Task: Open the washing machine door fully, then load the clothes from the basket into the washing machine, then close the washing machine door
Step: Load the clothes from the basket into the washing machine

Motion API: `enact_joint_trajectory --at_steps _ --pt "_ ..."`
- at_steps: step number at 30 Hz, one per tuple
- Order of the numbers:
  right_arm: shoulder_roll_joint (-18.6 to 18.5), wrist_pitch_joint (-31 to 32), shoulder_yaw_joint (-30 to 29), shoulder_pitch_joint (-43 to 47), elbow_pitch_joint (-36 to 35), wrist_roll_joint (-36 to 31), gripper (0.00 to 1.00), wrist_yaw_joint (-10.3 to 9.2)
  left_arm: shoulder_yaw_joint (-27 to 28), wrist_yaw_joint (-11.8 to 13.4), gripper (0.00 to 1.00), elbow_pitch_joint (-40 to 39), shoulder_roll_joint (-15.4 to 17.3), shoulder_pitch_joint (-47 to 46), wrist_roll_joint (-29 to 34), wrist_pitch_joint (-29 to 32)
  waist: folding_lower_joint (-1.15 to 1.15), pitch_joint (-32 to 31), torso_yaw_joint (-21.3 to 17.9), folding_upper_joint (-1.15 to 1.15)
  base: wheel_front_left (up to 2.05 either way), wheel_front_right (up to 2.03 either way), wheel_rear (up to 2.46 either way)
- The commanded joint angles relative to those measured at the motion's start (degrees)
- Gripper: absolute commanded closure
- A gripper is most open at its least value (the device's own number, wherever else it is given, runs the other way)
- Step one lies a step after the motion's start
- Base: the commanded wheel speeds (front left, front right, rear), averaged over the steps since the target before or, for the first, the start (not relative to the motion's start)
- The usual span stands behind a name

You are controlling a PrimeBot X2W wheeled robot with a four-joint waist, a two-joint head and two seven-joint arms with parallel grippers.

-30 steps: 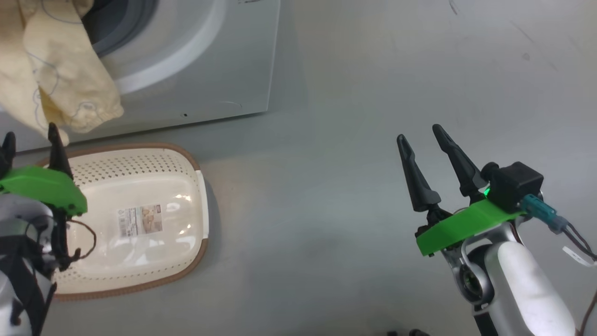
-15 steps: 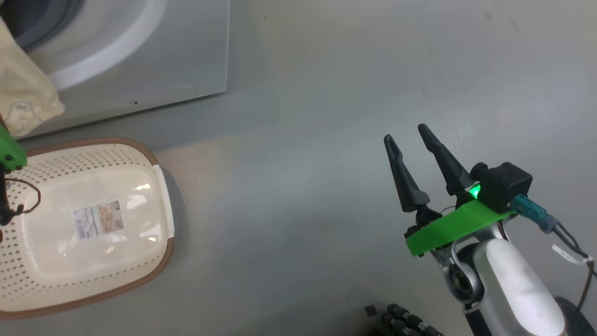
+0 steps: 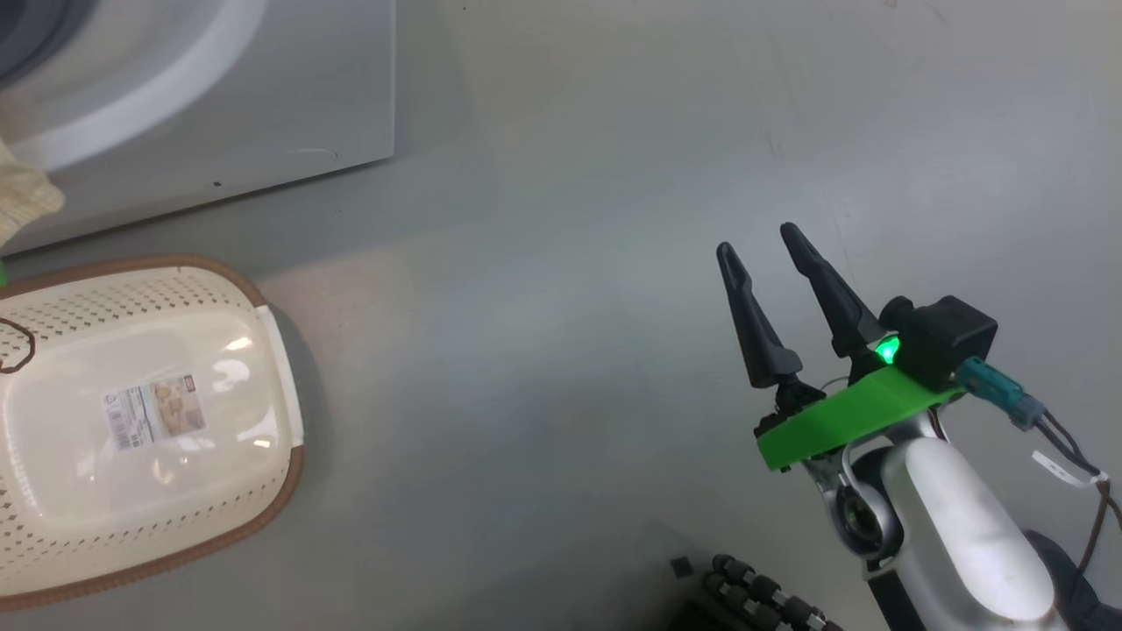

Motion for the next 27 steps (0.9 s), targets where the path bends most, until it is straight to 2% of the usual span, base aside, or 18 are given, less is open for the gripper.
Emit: enact_joint_trajectory --at_steps 1,9,14,21,27 --pt "-0.4 -0.8 0.5 -0.5 -1.4 0.3 0.0 0.1 1.4 -0.2 1.0 -0.4 3.4 -1.6 -0.1 0.2 -0.01 0.1 0.2 0.0 0.0 0.0 0.0" --pt "-0.4 -1.2 -0.6 -0.9 -1.0 0.0 0.0 0.1 0.1 -1.4 1.0 -0.9 2.9 -2.9 -0.1 2.2 -0.01 0.2 2.3 0.0 0.0 0.0 0.0" --pt "-0.4 -1.2 -1.7 -0.6 -1.0 -0.4 0.0 0.1 -0.7 -1.6 1.0 -4.9 3.8 -3.7 -0.7 8.0 -0.01 -0.3 4.1 0.0 0.0 0.0 0.0" --pt "-0.4 -1.2 -2.0 -0.6 -1.0 -0.3 0.0 0.1 -0.7 -0.9 1.0 -19.4 8.6 -3.6 -2.1 19.4 -0.01 -0.5 5.3 0.0 0.0 0.0 0.0" --pt "-0.4 -1.4 -1.5 -1.0 -1.0 0.5 0.0 0.1 1.5 3.6 1.0 -34.2 14.6 -2.3 -2.8 27.5 -0.01 0.1 4.6 0.0 0.0 0.0 0.0"
